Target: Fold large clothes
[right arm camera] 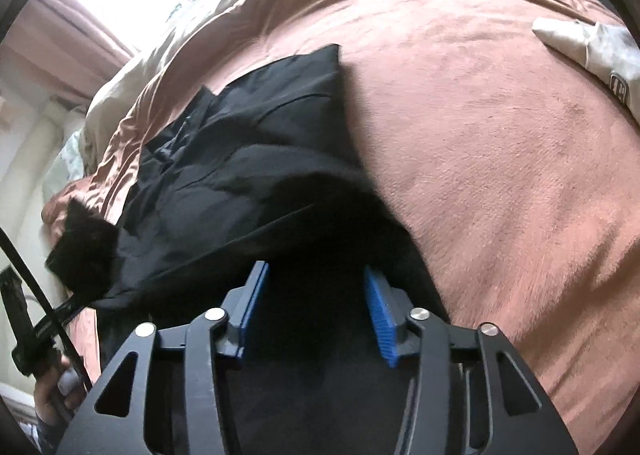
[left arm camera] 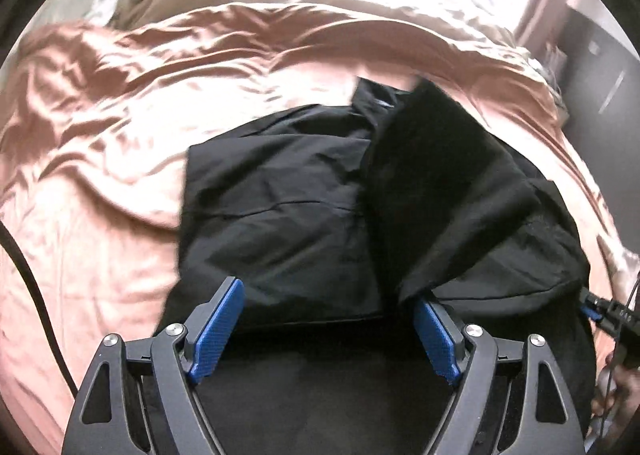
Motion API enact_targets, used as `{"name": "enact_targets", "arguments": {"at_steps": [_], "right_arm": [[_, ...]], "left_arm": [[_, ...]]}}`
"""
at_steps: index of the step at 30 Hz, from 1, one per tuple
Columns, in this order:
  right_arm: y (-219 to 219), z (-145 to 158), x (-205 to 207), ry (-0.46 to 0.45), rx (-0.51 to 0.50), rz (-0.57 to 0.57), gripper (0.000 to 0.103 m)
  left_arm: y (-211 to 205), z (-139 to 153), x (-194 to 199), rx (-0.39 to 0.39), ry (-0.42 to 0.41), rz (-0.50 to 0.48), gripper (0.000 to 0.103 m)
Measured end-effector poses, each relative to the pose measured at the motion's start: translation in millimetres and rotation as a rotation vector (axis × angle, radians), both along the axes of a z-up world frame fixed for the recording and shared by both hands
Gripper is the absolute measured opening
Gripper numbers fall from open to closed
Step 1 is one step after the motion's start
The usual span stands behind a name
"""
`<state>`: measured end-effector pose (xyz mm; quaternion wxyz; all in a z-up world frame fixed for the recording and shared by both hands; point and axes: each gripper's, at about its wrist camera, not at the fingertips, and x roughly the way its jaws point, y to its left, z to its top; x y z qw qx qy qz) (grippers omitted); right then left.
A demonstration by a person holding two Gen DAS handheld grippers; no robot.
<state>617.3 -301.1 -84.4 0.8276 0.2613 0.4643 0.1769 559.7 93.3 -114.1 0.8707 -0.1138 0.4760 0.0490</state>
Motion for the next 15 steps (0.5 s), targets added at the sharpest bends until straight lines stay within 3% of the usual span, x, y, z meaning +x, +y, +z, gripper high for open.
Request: {"name": "enact_targets", "arguments": {"at_steps": [9, 15], "right_arm": [[-1.5, 14.4, -11.8, -0.020, -0.007, 0.020, 0.045], [-10.2, 32.5, -17.1, -0.081, 0.011, 0.007, 0.045]], "left_arm": [[46.8, 4.1, -21.9, -0.075, -0.028, 0.104, 0.084], [47.8, 15.7, -14.4, -0.078, -0.074, 0.072, 0.084]]}}
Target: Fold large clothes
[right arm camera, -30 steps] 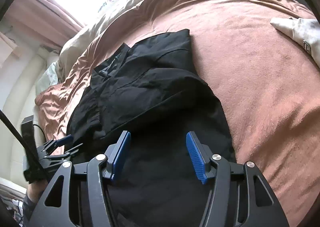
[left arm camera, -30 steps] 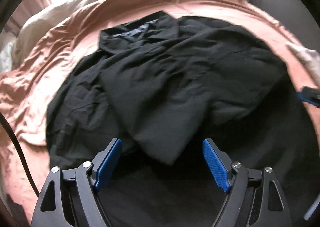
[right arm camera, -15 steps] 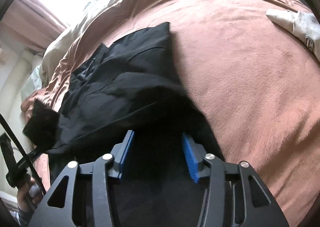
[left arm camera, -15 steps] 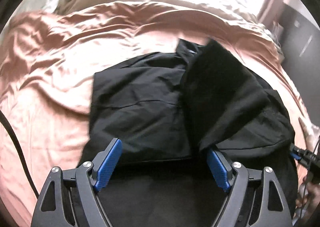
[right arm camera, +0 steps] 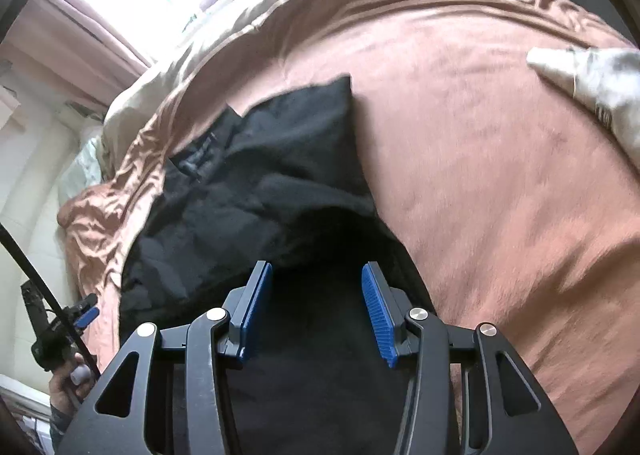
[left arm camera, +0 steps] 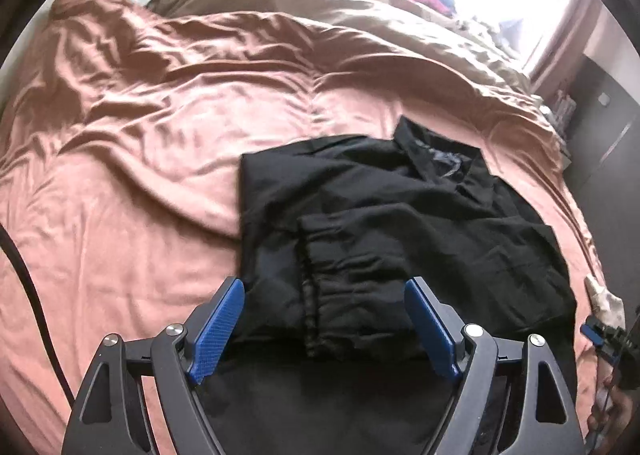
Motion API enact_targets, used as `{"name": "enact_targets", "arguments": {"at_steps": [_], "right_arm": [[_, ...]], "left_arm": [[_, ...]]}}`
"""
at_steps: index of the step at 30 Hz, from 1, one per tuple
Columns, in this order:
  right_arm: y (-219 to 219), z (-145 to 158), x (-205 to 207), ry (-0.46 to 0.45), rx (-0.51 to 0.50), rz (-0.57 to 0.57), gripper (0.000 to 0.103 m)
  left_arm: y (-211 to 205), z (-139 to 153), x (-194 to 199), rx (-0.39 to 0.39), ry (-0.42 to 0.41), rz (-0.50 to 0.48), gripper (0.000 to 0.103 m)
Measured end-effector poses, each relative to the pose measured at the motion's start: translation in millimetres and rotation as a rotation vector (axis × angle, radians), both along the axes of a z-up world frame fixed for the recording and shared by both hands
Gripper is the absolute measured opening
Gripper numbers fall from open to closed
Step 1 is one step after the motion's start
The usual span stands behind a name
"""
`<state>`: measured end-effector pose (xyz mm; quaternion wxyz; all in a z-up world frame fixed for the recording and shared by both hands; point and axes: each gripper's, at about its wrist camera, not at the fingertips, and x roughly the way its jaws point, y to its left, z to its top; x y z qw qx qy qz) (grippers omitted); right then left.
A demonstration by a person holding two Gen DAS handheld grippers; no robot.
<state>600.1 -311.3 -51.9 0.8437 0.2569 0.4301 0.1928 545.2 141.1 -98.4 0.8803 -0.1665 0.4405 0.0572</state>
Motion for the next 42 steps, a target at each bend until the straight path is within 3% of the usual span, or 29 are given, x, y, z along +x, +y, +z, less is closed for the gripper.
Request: {"name": "enact_targets", "arguments": {"at_steps": [4, 11, 16, 21, 24, 26, 28, 32, 42], "right_arm": [[8.3, 15.7, 8.6, -0.054, -0.069, 0.015, 0.044], [45.7, 19.8, 50.1, -0.054, -0.186, 0.075, 0.041], [77.5, 5.5, 77.1, -0.029, -0.292, 0.128, 0.041], [90.7, -18.7, 96.1, 0.011, -0.364, 0.133, 0.040], [97.7, -19.2, 99.6, -0.015, -0.462, 0.110, 0.038], [95.6, -20.0, 102.1, -0.003, -0.483, 0.084, 0.038], [90.7, -18.4, 102.4, 0.024, -0.466, 0.058, 0.038], [79.1, -4.6, 89.4, -0.010, -0.398, 0.058, 0.038], [50.1, 14.9, 33.8, -0.035, -0.347, 0.084, 0.041]], "left_arm": [[-25.5, -4.5, 21.4, 0.043, 0.024, -0.095, 0.084], [-56.0, -35.0, 58.9, 0.098, 0.110, -0.186, 0.084], [-52.4, -65.9, 73.2, 0.136, 0.196, -0.173, 0.082], [-50.6, -74.2, 72.3, 0.204, 0.201, -0.187, 0.077], [-39.1, -75.8, 71.8, 0.253, 0.217, -0.129, 0.078], [-18.0, -76.6, 68.5, 0.198, 0.231, -0.062, 0.078], [-5.5, -70.6, 60.2, 0.126, 0.213, -0.054, 0.077], [0.0, -47.1, 37.8, 0.153, 0.167, -0.055, 0.077], [15.2, -6.0, -22.2, 0.056, 0.104, -0.039, 0.079]]}}
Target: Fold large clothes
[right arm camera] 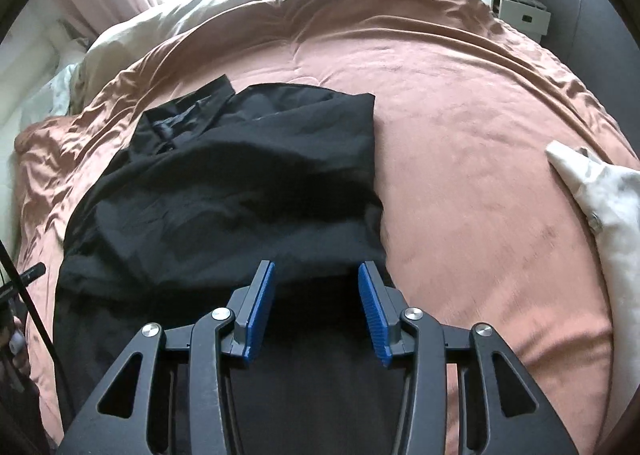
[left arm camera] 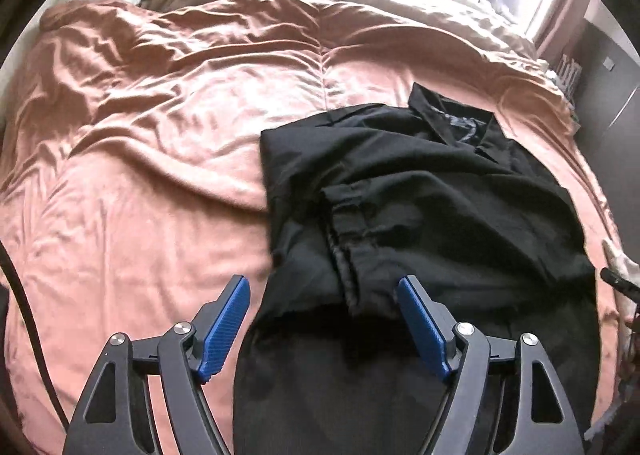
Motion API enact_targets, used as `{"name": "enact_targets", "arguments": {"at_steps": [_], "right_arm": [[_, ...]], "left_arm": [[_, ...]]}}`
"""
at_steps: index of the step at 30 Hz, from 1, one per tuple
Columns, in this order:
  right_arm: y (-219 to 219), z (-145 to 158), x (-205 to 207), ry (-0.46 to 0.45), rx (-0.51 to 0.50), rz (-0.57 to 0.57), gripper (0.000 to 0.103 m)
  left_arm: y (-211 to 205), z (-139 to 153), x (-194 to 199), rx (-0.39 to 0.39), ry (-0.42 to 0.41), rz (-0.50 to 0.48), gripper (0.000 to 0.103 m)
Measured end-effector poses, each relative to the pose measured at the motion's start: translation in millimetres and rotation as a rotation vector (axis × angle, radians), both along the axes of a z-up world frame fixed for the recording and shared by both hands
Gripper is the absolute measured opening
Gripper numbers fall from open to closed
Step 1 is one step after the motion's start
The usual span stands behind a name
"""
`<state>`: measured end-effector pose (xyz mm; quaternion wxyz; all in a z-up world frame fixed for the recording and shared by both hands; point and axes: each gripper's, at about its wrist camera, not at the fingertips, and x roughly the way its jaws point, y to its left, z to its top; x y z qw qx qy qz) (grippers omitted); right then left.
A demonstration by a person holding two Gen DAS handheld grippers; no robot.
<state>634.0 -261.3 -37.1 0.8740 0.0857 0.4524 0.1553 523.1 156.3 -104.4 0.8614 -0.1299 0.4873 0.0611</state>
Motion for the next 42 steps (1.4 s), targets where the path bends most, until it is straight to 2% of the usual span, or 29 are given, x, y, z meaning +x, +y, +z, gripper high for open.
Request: {"name": "enact_targets", "arguments": {"at_steps": [2, 4, 6, 9, 12, 16, 17, 20, 22, 24, 26, 28, 30, 35, 39, 42], "right_arm": [[-7.5, 3.1, -11.8, 0.002, 0.009, -0.002, 0.043], [-18.8, 6.4, -26.5, -0.004, 0.027, -0.006, 0.064], [-27.7, 8.0, -44.3, -0.014, 0.042, -0.009, 0.073], [-40.6, 9.8, -70.4, -0.024, 0.063, -0.015, 0.074], [-51.4, 12.4, -98.0, -0.044, 0.078, -0.018, 0.082], [-61.1, 17.5, -131.6, -0.085, 0.092, -0.016, 0.085], [-64.3, 18.3, -139.8, -0.094, 0.092, -0.015, 0.087], [-71.5, 21.0, -164.3, -0.128, 0.095, -0.011, 0.102], [-77.6, 23.2, -182.1, -0.149, 0.111, -0.011, 0.103], [-81.2, 24.7, -200.0, -0.172, 0.126, 0.002, 0.103], [-83.1, 25.8, -218.8, -0.202, 0.121, 0.020, 0.103], [-84.8, 25.6, -238.3, -0.218, 0.101, 0.042, 0.103], [-86.4, 25.0, -254.4, -0.220, 0.100, 0.069, 0.103], [-92.6, 24.4, -295.0, -0.260, 0.110, 0.104, 0.103], [-99.7, 18.6, -326.9, -0.277, 0.118, 0.109, 0.103], [-105.7, 13.7, -348.2, -0.292, 0.106, 0.099, 0.103]], "left_arm": [[1.4, 4.5, -15.2, -0.014, -0.010, 0.003, 0.083], [1.4, 10.3, -33.5, -0.024, -0.031, 0.008, 0.088], [1.3, 17.7, -52.6, -0.025, -0.064, 0.015, 0.088], [-1.9, 31.8, -83.1, -0.022, -0.136, 0.016, 0.088], [-7.3, 43.7, -107.9, -0.012, -0.181, -0.002, 0.089], [-17.7, 64.3, -145.9, 0.005, -0.287, -0.029, 0.089], [-19.9, 69.7, -154.5, 0.010, -0.311, -0.039, 0.089], [-30.1, 82.8, -180.5, 0.045, -0.350, -0.057, 0.092], [-35.0, 89.2, -194.3, 0.045, -0.344, -0.074, 0.095], [-40.6, 97.0, -212.1, 0.100, -0.334, -0.047, 0.096], [-44.0, 102.3, -229.8, 0.129, -0.368, -0.039, 0.103], [-45.6, 107.9, -252.6, 0.110, -0.416, -0.043, 0.103], [-47.2, 110.5, -269.1, 0.098, -0.425, -0.039, 0.103], [-60.3, 110.1, -304.2, 0.147, -0.416, -0.015, 0.103], [-65.7, 103.4, -333.7, 0.093, -0.426, -0.012, 0.103], [-65.9, 94.6, -355.1, 0.009, -0.445, -0.013, 0.103]]}}
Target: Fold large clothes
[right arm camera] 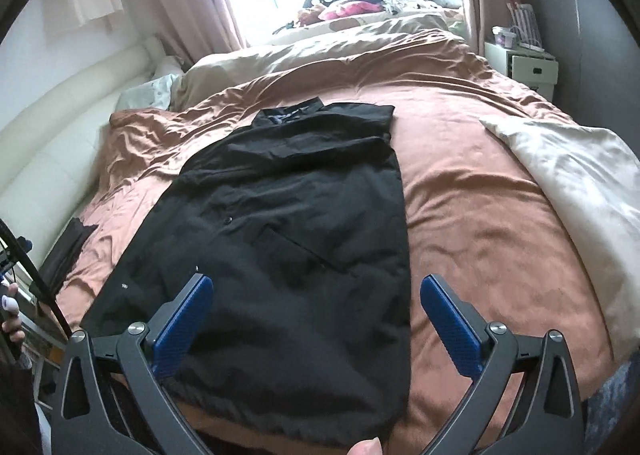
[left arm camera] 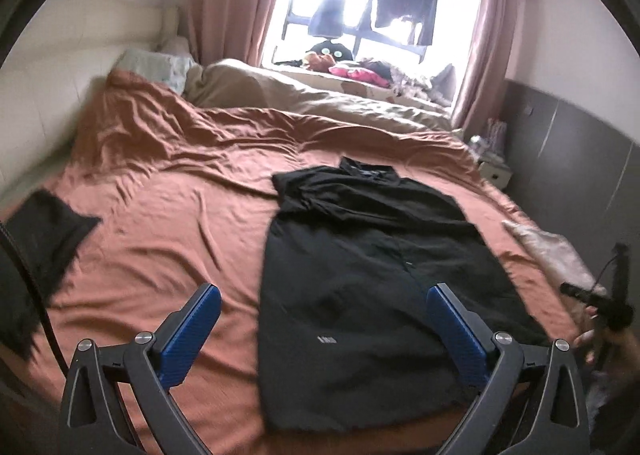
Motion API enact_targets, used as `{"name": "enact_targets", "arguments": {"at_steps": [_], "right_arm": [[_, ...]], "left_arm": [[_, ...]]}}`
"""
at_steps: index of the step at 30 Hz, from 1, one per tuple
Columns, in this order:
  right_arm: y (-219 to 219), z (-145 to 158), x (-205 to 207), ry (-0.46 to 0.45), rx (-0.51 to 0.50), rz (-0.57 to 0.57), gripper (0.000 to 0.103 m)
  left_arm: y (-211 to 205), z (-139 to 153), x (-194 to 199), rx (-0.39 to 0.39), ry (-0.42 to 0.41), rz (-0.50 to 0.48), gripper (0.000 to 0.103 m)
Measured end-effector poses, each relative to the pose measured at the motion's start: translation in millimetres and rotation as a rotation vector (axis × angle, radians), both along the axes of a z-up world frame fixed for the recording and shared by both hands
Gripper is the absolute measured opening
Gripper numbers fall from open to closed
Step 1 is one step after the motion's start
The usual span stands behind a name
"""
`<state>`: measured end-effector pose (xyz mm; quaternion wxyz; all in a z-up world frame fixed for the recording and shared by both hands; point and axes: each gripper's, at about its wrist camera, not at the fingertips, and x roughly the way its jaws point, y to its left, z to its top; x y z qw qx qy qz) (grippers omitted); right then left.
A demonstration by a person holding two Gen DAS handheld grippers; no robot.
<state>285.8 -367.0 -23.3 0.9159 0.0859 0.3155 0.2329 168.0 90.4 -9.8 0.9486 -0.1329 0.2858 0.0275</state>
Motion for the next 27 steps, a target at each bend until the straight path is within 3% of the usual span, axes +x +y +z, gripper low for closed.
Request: {"name": "enact_targets", "arguments": {"at_steps": [4, 7, 12, 18, 20, 22, 27], "right_arm": [[-7.4, -8.3, -22.5, -0.008, -0.008, -0.015, 0.103], [-16.6, -19.6, -30.1, 0.043, 0.006, -0.027, 0.103], [-38.0, -40.2, -38.3, 0.126, 0.104, -0.019, 0.103], [-44.0, -56.8, -30.7, 0.198, 0.186, -0.003, 0.102], [-44.4, -63.0, -25.5, 0.224, 0.207, -0.005, 0.091], [-43.9, -72.3, -19.4, 0.262, 0.230, -0.016, 0.068], [-42.2, -89.2, -3.2, 0.324, 0.291, -0.018, 0.061]], "left_arm": [[-2.2, -15.4, -19.3, -0.038, 0.005, 0.005, 0.103], [-3.8, -29.2, -33.7, -0.046, 0.002, 0.009, 0.103], [-3.8, -49.4, -42.0, -0.045, 0.039, 0.005, 0.103], [12.5, -75.5, -39.5, -0.128, 0.098, 0.020, 0.102], [16.2, -83.3, -34.8, -0.136, 0.128, 0.030, 0.099], [21.1, -91.9, -28.6, -0.169, 0.146, 0.021, 0.090], [34.3, -118.3, -7.9, -0.229, 0.233, 0.031, 0.077]]}}
